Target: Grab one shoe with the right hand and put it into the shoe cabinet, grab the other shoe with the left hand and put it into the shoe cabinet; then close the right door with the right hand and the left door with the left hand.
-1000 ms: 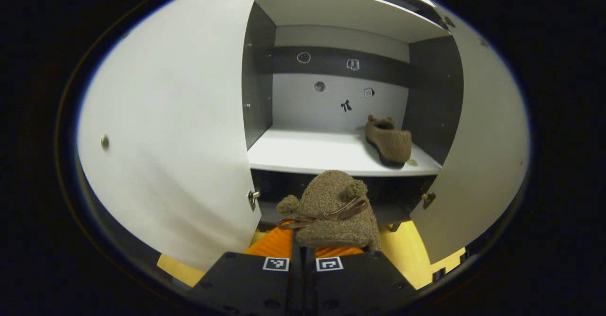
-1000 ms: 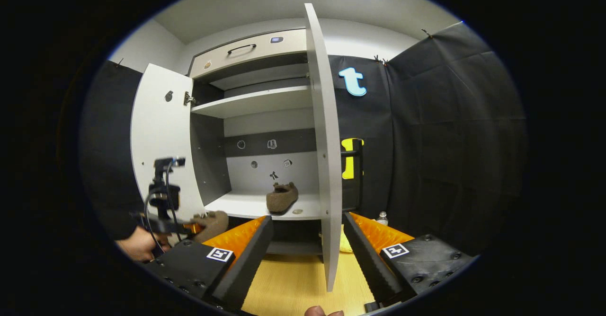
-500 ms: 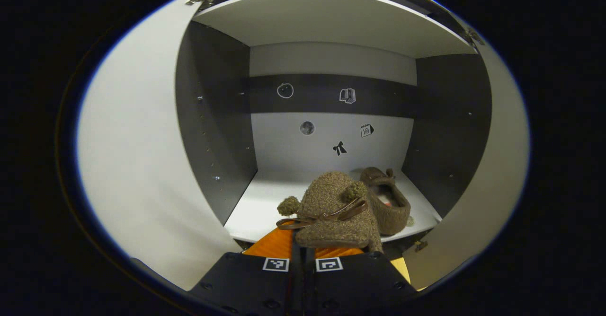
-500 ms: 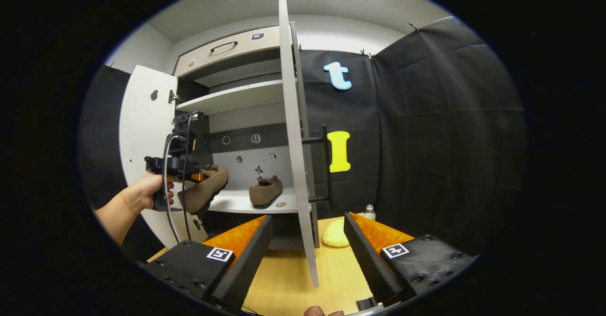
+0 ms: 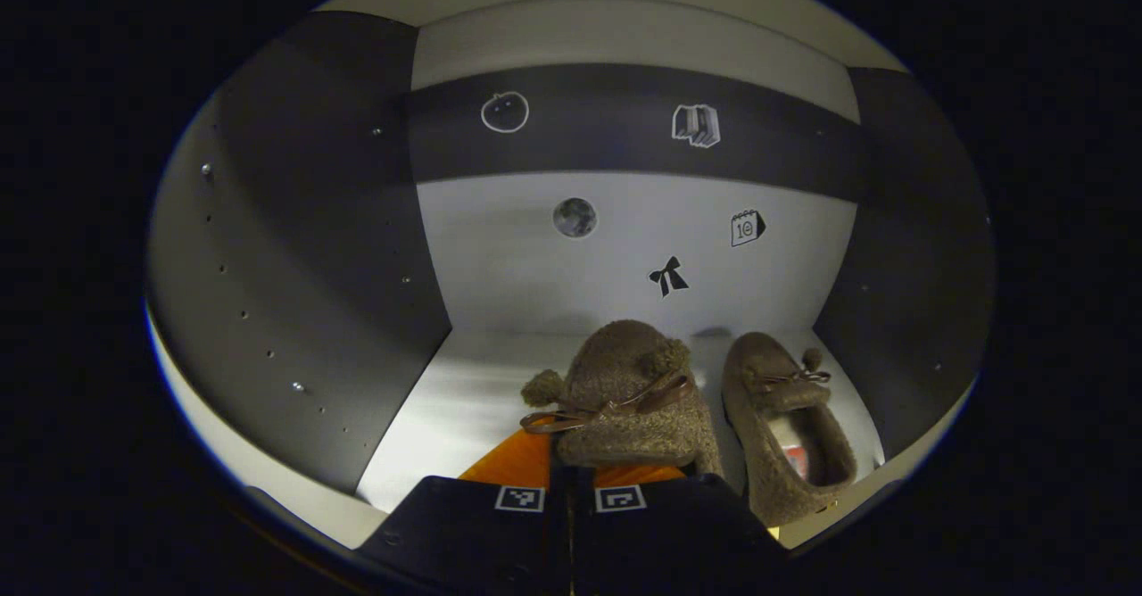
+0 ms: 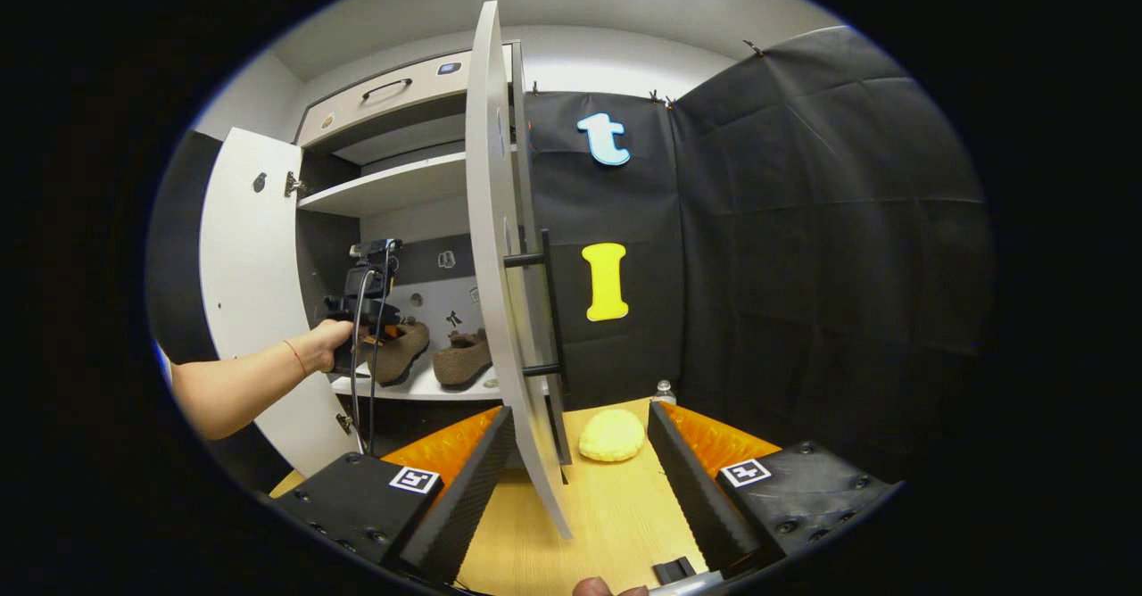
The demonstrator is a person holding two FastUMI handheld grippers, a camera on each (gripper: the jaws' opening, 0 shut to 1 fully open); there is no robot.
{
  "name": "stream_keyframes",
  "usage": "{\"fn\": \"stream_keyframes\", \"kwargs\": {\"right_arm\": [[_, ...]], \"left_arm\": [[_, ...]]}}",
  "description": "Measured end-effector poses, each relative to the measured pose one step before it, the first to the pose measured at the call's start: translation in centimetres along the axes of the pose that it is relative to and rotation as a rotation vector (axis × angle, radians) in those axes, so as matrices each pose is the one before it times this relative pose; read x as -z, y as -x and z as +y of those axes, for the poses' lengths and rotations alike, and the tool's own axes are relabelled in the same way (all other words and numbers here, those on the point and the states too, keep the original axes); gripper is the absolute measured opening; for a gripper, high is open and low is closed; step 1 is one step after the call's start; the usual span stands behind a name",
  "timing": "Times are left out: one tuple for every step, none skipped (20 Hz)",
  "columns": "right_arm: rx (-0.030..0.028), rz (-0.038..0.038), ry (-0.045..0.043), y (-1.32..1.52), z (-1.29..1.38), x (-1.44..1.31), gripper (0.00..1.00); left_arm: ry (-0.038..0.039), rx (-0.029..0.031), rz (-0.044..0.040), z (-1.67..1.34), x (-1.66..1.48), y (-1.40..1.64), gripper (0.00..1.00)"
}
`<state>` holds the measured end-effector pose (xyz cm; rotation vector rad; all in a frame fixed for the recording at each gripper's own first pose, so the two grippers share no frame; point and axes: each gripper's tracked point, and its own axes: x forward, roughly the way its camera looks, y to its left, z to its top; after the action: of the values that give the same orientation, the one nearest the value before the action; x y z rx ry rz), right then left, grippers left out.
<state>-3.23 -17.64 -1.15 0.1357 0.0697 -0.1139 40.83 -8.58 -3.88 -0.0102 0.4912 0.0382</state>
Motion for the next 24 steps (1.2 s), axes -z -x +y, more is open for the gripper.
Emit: {"fn": "stream_keyframes", "kwargs": {"right_arm": [[0.00688, 0.0015, 0.00072, 0.018, -0.229, -0.058, 0.98], [0.00687, -0.00056, 0.0004, -0.086, -0.192, -0.012, 1.0], [0.00509, 0.00108, 0.00058, -0.053, -0.131, 0.051, 0.98], [0.00419, 0.00149, 0.0007, 0.014, -0.187, 0.008, 1.0], [0.00522, 0.00112, -0.00001, -0.058, -0.089, 0.041, 1.0], [0.00077, 0.00035, -0.00115, 0.002, -0.051, -0.037, 0.98], [0.00205, 0.00065, -0.00084, -0.044, -0.024, -0.014, 0.98], [0.00033, 0.00179, -0.00116, -0.085, -0.022, 0.065, 0.98], [0.00122, 0.00181, -0.00223, -0.055, -0.02, 0.05, 0.98], [-0.00048, 0.00224, -0.00337, -0.095, -0.035, 0.024, 0.98], [-0.00018, -0.00002, -0.00464, -0.041, -0.017, -0.103, 0.98], [-0.00177, 0.00051, -0.00437, -0.08, 0.004, 0.012, 0.98], [-0.00176, 0.00257, -0.00377, -0.09, -0.006, -0.027, 0.98], [-0.00239, 0.00192, -0.00246, -0.132, -0.035, -0.052, 1.0], [-0.00001, 0.00123, 0.00044, -0.085, -0.14, -0.092, 0.98], [-0.00241, -0.00034, -0.00317, -0.105, -0.088, -0.133, 1.0], [-0.00356, 0.00072, -0.00867, -0.124, -0.079, -0.218, 0.98], [-0.00349, 0.00318, -0.00994, -0.152, 0.243, -0.048, 0.98], [-0.00723, 0.00152, -0.00978, -0.19, 0.001, -0.155, 0.98], [-0.00469, -0.00248, -0.00432, -0.269, -0.038, -0.166, 0.98], [-0.00583, -0.00011, 0.00006, -0.315, -0.094, -0.179, 0.98], [-0.00392, -0.00205, 0.00223, -0.027, -0.083, -0.179, 1.0], [-0.00399, -0.0054, 0.0007, -0.236, -0.172, -0.421, 1.0], [-0.00183, -0.00476, 0.00108, -0.173, -0.338, -0.423, 1.0]], "left_arm": [[-0.00429, -0.00955, 0.00782, 0.073, -0.018, -0.949, 0.06], [-0.01452, -0.01452, 0.00623, 0.124, 0.016, -0.844, 0.06], [-0.02168, -0.02306, 0.00598, 0.351, 0.056, -0.724, 0.06], [-0.01592, -0.0187, 0.0051, 0.24, 0.107, -0.469, 0.06], [-0.00853, -0.00767, 0.00613, 0.007, 0.053, -0.423, 0.06], [-0.00388, -0.004, 0.0054, 0.003, 0.125, -0.389, 0.06], [-0.00191, -0.0064, 0.00695, 0.131, 0.178, -0.167, 0.06], [-0.00446, -0.0064, 0.00916, 0.137, 0.256, -0.171, 0.06], [-0.00722, -0.00346, 0.00809, 0.09, 0.124, -0.112, 0.07], [-0.00723, 0.00648, 0.00802, -0.095, 0.178, -0.025, 0.07], [-0.00685, 0.00851, 0.00873, -0.084, 0.173, 0.108, 0.13], [-0.00679, 0.00083, -0.00117, 0.082, 0.012, 0.225, 0.17], [-0.00817, 0.00303, -0.00389, -0.068, -0.128, 0.237, 0.22], [-0.01237, 0.00219, -0.00407, -0.016, -0.019, 0.534, 0.19], [-0.01278, 0.0004, -0.00884, 0.106, -0.106, 0.479, 0.28], [-0.00677, 0.00952, -0.01793, -0.155, -0.143, 0.832, 0.26], [-0.00463, -0.00051, -0.02775, 0.077, -0.33, 0.746, 0.48], [-0.00383, 0.01152, -0.03379, -0.096, -0.43, 0.918, 0.64], [-0.0047, -0.00324, -0.02601, 0.231, -0.319, 1.015, 0.8], [0.00158, 0.00029, -0.04366, 0.232, -0.56, 1.215, 0.95], [0.0052, -0.00418, -0.03783, 0.299, -0.588, 1.163, 0.95], [0.00719, 0.00325, -0.03527, 0.183, -0.585, 1.543, 0.95], [0.01842, 0.0087, -0.03543, -0.003, -0.569, 1.318, 0.96], [0.02388, 0.02249, -0.02873, -0.312, -0.513, 1.559, 0.95]]}}
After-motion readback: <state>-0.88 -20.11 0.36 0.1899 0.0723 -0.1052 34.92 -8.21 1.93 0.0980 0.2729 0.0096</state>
